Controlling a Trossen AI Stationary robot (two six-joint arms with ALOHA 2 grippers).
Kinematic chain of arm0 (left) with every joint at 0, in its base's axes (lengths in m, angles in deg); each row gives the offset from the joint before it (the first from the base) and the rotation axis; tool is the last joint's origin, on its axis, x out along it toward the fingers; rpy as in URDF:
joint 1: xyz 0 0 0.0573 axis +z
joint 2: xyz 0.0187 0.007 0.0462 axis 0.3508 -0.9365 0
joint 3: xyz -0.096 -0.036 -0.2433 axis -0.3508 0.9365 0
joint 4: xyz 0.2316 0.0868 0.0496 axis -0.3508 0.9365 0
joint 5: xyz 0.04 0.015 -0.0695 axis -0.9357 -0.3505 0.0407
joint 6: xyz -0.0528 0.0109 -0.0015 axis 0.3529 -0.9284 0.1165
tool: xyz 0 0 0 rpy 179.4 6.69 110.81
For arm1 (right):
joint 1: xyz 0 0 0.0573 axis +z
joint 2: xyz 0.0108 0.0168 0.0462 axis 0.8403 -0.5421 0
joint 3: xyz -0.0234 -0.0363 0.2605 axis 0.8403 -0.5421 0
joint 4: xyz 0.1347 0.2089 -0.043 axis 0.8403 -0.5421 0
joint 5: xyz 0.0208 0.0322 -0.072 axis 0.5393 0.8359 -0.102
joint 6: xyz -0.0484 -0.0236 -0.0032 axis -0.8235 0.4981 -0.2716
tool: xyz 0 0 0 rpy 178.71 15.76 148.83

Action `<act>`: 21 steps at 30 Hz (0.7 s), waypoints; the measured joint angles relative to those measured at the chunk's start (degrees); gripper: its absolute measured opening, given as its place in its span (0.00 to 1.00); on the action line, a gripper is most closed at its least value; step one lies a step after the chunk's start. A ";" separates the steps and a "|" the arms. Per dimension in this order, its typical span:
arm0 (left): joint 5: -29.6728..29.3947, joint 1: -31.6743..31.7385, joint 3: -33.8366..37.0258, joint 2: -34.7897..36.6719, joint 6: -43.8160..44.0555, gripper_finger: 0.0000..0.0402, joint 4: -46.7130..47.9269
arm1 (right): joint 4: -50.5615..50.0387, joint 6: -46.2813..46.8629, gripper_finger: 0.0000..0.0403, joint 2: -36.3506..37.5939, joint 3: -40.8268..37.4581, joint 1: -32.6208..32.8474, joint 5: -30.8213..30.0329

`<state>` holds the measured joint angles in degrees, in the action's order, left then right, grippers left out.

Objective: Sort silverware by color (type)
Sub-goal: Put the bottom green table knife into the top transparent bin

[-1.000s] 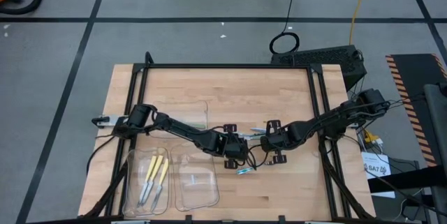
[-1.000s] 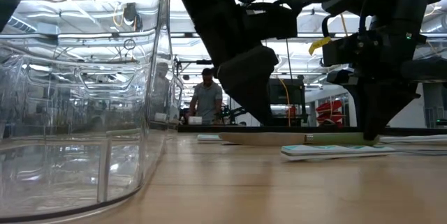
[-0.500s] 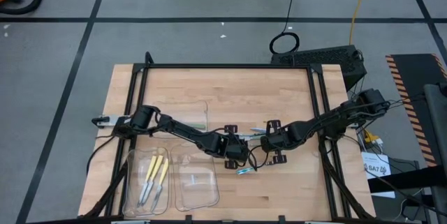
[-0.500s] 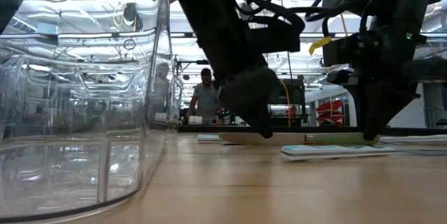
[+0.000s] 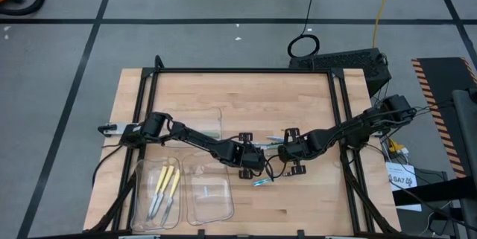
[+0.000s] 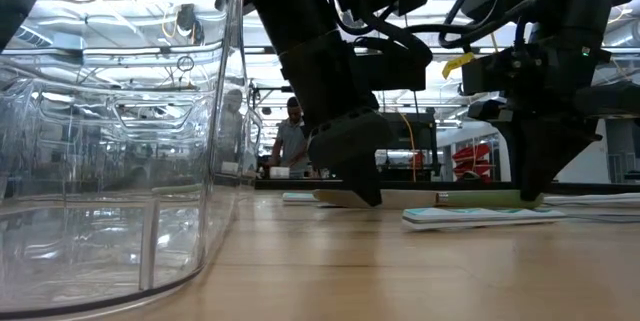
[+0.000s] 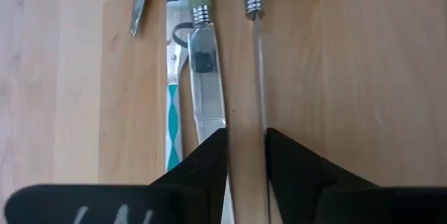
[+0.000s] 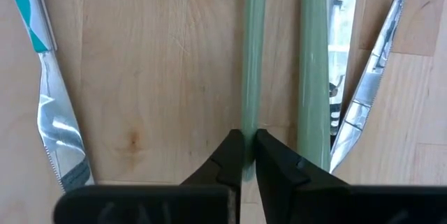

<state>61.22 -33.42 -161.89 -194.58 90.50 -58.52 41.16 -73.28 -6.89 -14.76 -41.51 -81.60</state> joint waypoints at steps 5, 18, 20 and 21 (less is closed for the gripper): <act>0.28 0.07 -0.02 -0.68 -0.60 0.15 -0.30 | -0.02 0.02 0.04 0.00 0.00 0.00 -0.01; 0.52 0.09 -0.14 -0.44 0.18 0.02 0.22 | 0.18 -0.57 0.13 0.00 0.23 0.00 -2.26; 0.89 0.12 -1.10 -0.44 1.83 0.02 2.01 | -1.18 0.48 0.16 -0.05 1.06 0.13 -3.68; 1.30 0.13 -1.97 -0.44 3.06 0.02 3.37 | -2.19 0.50 0.17 -0.14 1.71 0.13 -3.87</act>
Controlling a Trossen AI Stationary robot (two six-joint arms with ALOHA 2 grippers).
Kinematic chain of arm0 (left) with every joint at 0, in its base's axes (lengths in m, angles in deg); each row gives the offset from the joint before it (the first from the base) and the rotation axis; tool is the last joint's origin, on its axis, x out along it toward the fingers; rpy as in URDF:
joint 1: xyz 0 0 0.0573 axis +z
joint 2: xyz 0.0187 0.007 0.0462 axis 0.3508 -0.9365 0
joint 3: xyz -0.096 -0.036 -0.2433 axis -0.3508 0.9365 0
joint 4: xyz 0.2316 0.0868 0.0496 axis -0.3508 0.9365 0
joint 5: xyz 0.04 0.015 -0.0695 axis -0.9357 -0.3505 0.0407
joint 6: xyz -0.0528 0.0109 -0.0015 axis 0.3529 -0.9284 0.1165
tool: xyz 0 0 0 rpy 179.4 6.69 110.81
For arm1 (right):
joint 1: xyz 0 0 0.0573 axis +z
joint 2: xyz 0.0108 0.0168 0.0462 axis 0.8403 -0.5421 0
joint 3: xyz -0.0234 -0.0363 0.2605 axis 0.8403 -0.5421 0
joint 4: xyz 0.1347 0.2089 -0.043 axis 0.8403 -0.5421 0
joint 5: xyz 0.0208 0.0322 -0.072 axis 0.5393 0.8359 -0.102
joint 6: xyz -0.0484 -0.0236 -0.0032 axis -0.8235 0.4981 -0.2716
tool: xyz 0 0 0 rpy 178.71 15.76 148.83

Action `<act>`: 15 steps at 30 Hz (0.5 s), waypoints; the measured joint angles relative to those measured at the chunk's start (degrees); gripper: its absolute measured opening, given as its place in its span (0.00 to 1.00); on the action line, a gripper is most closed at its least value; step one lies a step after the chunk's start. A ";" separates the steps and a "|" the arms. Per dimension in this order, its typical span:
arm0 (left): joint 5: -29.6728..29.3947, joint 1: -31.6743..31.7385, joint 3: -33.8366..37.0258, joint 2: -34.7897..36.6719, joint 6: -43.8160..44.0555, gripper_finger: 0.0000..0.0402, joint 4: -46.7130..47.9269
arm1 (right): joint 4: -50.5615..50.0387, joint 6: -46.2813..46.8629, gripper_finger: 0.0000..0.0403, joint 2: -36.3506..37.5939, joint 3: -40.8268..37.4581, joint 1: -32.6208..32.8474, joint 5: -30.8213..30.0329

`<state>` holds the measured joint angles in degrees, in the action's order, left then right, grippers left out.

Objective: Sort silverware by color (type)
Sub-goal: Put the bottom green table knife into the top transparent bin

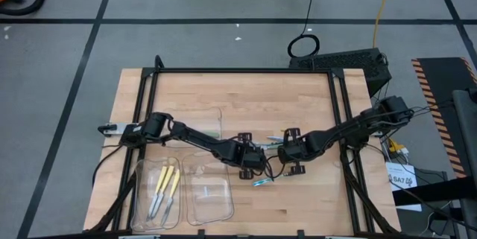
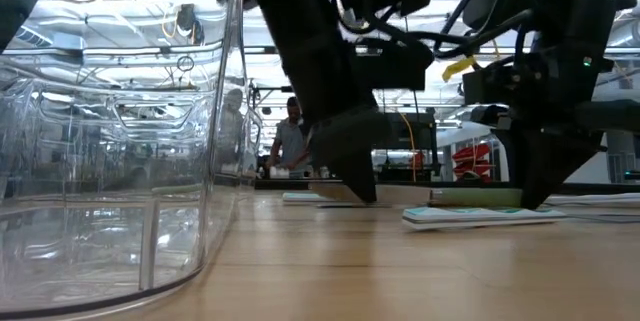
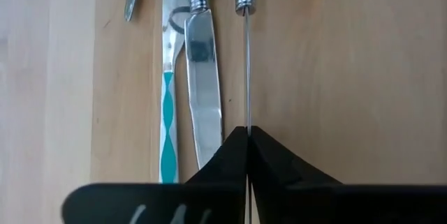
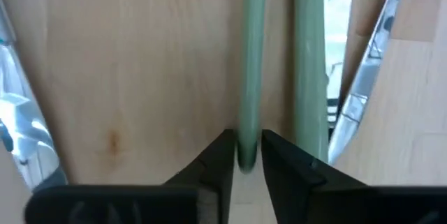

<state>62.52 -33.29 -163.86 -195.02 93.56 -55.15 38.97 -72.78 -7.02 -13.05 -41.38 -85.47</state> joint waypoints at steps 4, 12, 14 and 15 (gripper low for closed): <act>0.82 -0.02 -4.94 0.02 5.25 0.02 8.04 | -2.59 -0.10 0.22 -0.09 2.11 0.90 -0.71; 1.02 -2.08 -11.39 0.13 8.20 0.02 20.01 | -11.84 2.17 0.25 0.02 7.75 4.39 -6.59; 0.98 -2.57 -12.43 0.13 8.34 0.02 22.24 | -15.70 4.43 0.25 0.05 9.46 5.38 -6.63; 0.97 -2.81 -12.88 0.13 8.50 0.02 23.44 | -17.77 5.95 0.25 0.05 10.15 5.92 -6.68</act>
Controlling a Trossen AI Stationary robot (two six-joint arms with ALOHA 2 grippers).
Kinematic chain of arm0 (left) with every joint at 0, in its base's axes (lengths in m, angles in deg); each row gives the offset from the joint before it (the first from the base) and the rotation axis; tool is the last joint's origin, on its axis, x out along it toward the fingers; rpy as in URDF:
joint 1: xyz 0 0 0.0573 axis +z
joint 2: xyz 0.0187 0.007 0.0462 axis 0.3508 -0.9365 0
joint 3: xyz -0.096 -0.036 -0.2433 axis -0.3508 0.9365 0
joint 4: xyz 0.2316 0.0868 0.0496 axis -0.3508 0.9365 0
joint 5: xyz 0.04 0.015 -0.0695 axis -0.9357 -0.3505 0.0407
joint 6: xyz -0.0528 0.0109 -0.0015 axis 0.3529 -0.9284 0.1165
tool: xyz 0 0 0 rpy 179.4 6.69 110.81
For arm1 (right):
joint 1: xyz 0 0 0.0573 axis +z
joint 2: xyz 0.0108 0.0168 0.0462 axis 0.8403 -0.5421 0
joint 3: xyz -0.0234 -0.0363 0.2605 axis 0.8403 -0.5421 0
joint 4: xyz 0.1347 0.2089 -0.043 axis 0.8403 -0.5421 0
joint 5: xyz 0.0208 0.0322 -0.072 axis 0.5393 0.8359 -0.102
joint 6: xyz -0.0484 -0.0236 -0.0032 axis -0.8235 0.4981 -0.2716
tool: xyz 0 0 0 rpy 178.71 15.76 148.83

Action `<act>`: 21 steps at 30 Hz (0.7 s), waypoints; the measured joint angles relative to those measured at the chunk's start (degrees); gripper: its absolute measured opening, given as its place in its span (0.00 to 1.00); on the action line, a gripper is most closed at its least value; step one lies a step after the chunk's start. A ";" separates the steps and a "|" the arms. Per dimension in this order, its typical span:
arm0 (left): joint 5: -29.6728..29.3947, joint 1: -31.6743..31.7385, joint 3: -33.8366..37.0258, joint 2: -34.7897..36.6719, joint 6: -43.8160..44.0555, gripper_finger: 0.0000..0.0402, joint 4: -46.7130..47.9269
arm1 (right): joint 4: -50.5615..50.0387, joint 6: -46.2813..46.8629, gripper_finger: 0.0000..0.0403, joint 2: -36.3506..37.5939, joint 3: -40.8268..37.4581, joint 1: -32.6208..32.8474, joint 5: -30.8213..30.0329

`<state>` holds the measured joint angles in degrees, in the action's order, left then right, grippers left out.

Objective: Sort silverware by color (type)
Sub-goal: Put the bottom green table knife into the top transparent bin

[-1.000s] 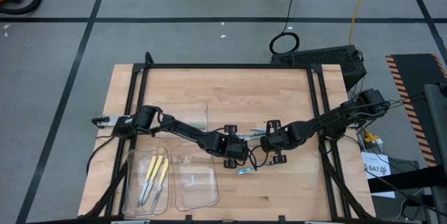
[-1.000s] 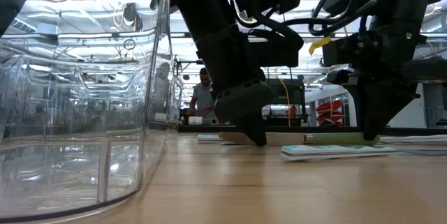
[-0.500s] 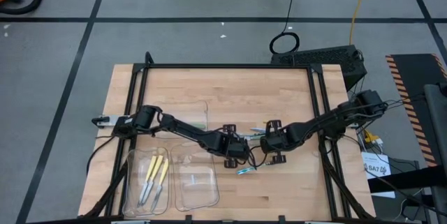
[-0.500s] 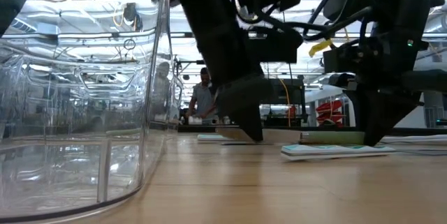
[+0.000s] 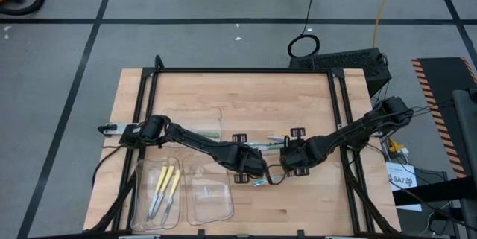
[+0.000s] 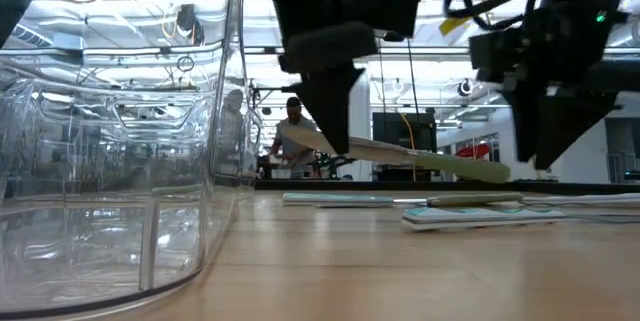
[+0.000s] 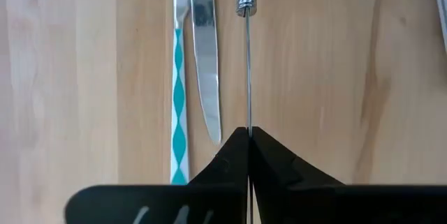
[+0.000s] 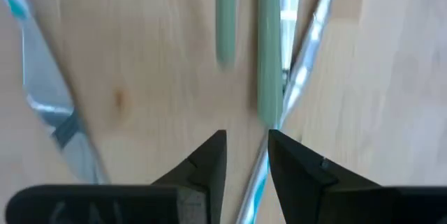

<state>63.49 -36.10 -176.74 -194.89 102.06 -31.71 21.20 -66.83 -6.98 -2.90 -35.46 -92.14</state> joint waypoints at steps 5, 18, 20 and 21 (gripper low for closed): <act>-2.27 -1.48 -2.37 0.00 0.57 0.02 5.87 | -8.92 7.06 0.25 0.73 1.24 2.84 -0.30; -7.53 -6.07 -3.41 9.10 5.21 0.01 13.42 | -7.11 7.42 0.21 8.45 1.22 9.93 -11.37; -9.35 -6.97 -3.25 10.90 6.83 0.01 11.60 | -1.41 3.93 0.20 10.50 1.22 10.94 -16.12; -10.41 -7.55 -3.05 11.42 7.82 0.01 11.00 | 1.76 2.40 0.19 11.50 1.22 11.22 -18.39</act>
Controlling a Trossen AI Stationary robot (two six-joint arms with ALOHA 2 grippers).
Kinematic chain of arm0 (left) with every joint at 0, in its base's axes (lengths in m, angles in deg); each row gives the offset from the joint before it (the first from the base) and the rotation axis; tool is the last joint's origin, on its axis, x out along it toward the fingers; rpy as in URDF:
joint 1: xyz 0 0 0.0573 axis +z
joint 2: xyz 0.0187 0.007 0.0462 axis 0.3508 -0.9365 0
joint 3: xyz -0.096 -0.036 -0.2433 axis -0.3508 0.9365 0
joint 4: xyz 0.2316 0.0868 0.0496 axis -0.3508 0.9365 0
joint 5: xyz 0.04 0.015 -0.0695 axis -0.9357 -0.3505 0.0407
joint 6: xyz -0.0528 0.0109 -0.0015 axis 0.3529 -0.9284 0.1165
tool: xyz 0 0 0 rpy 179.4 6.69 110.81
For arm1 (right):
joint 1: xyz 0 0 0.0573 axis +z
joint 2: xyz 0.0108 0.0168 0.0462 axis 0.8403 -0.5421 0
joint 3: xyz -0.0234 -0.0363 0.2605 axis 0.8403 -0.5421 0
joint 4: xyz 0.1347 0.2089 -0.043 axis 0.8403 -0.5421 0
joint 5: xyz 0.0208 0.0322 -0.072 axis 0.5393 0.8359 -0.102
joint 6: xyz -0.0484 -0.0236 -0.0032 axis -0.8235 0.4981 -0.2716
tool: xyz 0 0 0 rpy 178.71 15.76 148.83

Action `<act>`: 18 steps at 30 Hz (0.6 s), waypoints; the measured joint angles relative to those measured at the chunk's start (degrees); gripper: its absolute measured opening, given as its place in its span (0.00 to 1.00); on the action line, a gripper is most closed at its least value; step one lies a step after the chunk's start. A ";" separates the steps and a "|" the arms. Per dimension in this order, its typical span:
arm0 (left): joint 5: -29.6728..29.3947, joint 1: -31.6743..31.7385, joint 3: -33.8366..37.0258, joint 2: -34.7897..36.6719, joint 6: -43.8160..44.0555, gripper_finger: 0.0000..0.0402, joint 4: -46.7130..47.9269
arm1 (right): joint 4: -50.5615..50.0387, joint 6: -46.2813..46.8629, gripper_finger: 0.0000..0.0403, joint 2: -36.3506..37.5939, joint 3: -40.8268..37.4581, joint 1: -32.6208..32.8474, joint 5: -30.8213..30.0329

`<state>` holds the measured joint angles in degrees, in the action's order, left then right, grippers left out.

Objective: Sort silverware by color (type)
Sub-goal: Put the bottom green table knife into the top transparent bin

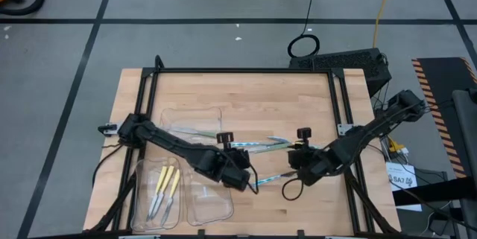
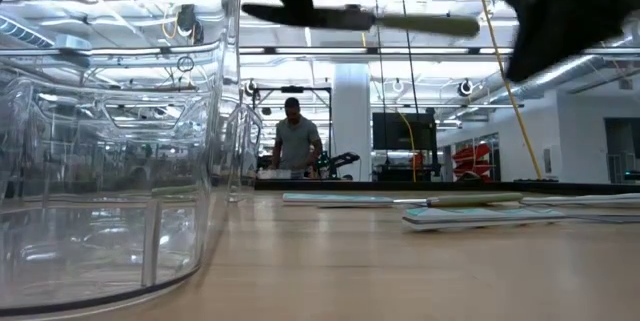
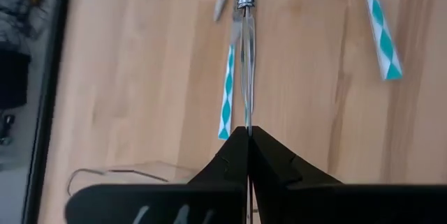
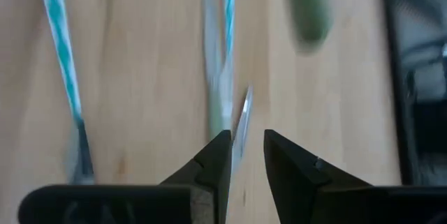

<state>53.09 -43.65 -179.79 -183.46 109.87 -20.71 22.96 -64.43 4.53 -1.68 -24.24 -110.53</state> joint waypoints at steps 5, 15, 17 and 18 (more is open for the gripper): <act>-6.97 -3.58 0.15 0.12 3.32 0.01 -0.47 | 9.96 -2.77 0.21 4.57 0.00 1.34 -2.52; -6.84 -4.83 0.15 0.12 4.91 0.01 -0.47 | 16.90 -3.01 0.40 6.12 0.00 4.68 -2.55; -6.47 -4.79 0.17 0.12 4.89 0.01 -0.29 | 18.74 -5.01 0.43 6.07 0.00 4.63 -2.59; -6.02 -4.79 0.18 0.14 4.84 0.01 -0.25 | 19.51 -5.85 0.45 6.05 -0.02 4.61 -2.67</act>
<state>47.07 -48.44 -179.61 -183.32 114.71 -20.96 42.46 -70.28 10.58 -1.71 -19.63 -113.21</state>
